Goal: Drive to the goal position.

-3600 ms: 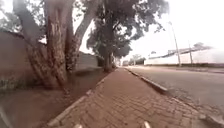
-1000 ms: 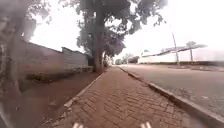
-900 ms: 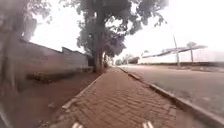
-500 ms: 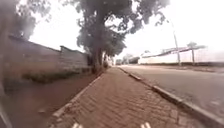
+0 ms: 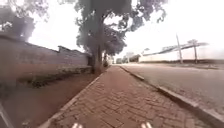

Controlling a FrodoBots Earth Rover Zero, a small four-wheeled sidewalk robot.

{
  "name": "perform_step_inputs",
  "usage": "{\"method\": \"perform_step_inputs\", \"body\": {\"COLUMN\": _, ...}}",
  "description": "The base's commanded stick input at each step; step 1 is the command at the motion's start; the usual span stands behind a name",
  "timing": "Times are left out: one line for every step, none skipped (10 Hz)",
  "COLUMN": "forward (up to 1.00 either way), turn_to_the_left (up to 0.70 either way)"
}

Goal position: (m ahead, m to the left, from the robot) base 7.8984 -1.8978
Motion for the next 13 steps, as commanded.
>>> {"method": "perform_step_inputs", "body": {"forward": 0.7, "turn_to_the_left": -0.02}}
{"method": "perform_step_inputs", "body": {"forward": 0.7, "turn_to_the_left": -0.19}}
{"method": "perform_step_inputs", "body": {"forward": 0.7, "turn_to_the_left": -0.35}}
{"method": "perform_step_inputs", "body": {"forward": 0.7, "turn_to_the_left": -0.35}}
{"method": "perform_step_inputs", "body": {"forward": 0.7, "turn_to_the_left": -0.35}}
{"method": "perform_step_inputs", "body": {"forward": 0.7, "turn_to_the_left": -0.2}}
{"method": "perform_step_inputs", "body": {"forward": 0.7, "turn_to_the_left": -0.04}}
{"method": "perform_step_inputs", "body": {"forward": 0.7, "turn_to_the_left": 0.0}}
{"method": "perform_step_inputs", "body": {"forward": 0.7, "turn_to_the_left": 0.0}}
{"method": "perform_step_inputs", "body": {"forward": 0.7, "turn_to_the_left": 0.0}}
{"method": "perform_step_inputs", "body": {"forward": 0.7, "turn_to_the_left": 0.0}}
{"method": "perform_step_inputs", "body": {"forward": 0.7, "turn_to_the_left": 0.0}}
{"method": "perform_step_inputs", "body": {"forward": 0.7, "turn_to_the_left": 0.0}}
